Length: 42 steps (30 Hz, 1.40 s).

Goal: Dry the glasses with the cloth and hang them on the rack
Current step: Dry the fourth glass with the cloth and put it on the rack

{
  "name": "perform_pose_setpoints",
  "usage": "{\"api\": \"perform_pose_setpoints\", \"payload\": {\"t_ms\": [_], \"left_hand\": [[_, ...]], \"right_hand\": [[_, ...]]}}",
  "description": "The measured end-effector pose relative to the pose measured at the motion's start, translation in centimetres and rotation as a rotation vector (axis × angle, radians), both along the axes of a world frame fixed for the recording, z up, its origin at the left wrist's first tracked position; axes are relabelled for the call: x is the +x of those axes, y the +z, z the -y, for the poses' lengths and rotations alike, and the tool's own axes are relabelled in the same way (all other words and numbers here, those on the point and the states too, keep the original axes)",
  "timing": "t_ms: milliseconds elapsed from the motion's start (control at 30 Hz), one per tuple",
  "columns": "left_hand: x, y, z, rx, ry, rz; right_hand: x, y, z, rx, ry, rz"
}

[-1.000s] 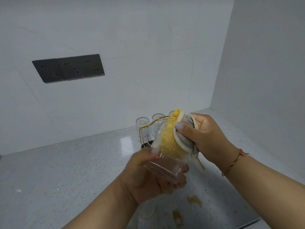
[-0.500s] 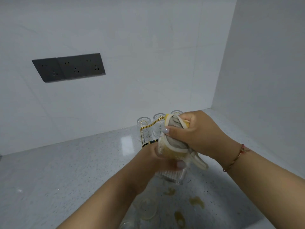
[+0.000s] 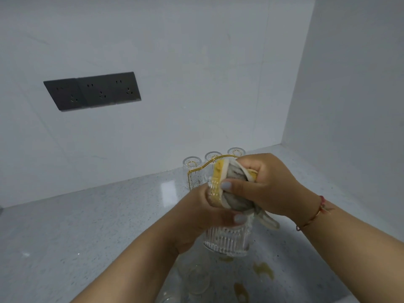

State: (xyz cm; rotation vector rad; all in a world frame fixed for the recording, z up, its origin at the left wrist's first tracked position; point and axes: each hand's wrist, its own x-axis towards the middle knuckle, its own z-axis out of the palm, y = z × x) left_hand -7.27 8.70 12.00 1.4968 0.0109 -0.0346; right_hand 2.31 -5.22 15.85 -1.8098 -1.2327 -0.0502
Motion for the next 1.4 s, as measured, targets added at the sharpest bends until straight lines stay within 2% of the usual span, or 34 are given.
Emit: {"api": "perform_pose_setpoints", "payload": {"t_ms": [67, 167, 233, 267, 333, 400, 500, 567, 667, 700, 767, 800, 900, 1067, 1133, 1200, 1233, 1333, 1400], "left_hand": [[-0.2, 0.0, -0.3, -0.020, -0.036, 0.018], [-0.5, -0.7, -0.5, -0.173, -0.069, 0.024], [-0.6, -0.9, -0.7, -0.251, -0.014, 0.056], [-0.7, -0.9, -0.8, -0.277, 0.028, 0.086], [-0.6, -0.7, -0.9, -0.310, 0.129, 0.138], [-0.4, -0.6, -0.5, -0.311, 0.163, 0.189], [-0.2, -0.9, 0.5, -0.298, 0.143, 0.217], [-0.2, -1.2, 0.6, -0.316, 0.160, 0.197], [-0.4, -1.3, 0.8, -0.306, 0.149, 0.257], [-0.4, -1.1, 1.0, -0.293, 0.147, 0.286], [-0.3, -0.9, 1.3, -0.266, 0.178, 0.325], [-0.2, -1.0, 1.3, -0.240, 0.224, 0.331], [-0.1, -1.4, 1.3, -0.107, 0.418, 0.396], [-0.1, -1.2, 1.8, 0.200, 0.578, 0.538], [0.2, -0.8, 1.4, 0.275, 0.611, 0.535], [0.2, -0.6, 0.9, 0.319, 0.621, 0.495], [0.1, -0.6, 0.7, 0.330, 0.625, 0.476], [0.0, -0.9, -0.4, 0.397, 0.657, 0.401], [-0.1, -1.0, -0.9, 0.521, 0.621, 0.316]], "right_hand": [[-0.1, -0.3, -0.1, 0.166, 0.010, -0.184], [0.4, -0.8, 0.1, 0.500, -0.040, -0.624], [0.7, -1.4, 1.0, 0.688, -0.100, -0.760], [0.4, -1.9, 1.5, 0.729, -0.132, -0.755], [-1.6, -3.7, 1.8, 0.733, -0.191, -0.683], [-4.5, -5.4, 1.3, 0.654, -0.243, -0.609], [-6.8, -5.8, 0.1, 0.540, -0.163, -0.635], [-5.9, -5.3, -0.3, 0.458, -0.166, -0.748], [-5.1, -5.9, 0.4, 0.465, -0.053, -1.109], [-5.0, -5.4, 0.1, 0.502, -0.056, -1.248], [-5.4, -5.3, 0.2, 0.584, 0.010, -1.343], [-5.5, -6.1, 0.3, 0.609, 0.126, -1.402], [-6.4, -5.7, -0.2, 0.755, 0.193, -1.574], [-5.9, -6.6, -0.7, 0.688, 0.200, -1.692], [-6.5, -6.2, -0.1, 0.654, 0.197, -1.702], [-6.5, -7.4, 0.4, 0.581, 0.154, -1.645], [-6.4, -7.6, 0.5, 0.551, 0.064, -1.574], [-6.0, -7.8, 1.1, 0.582, 0.046, -1.556], [-5.4, -7.4, 1.5, 0.636, -0.028, -1.415]]}}
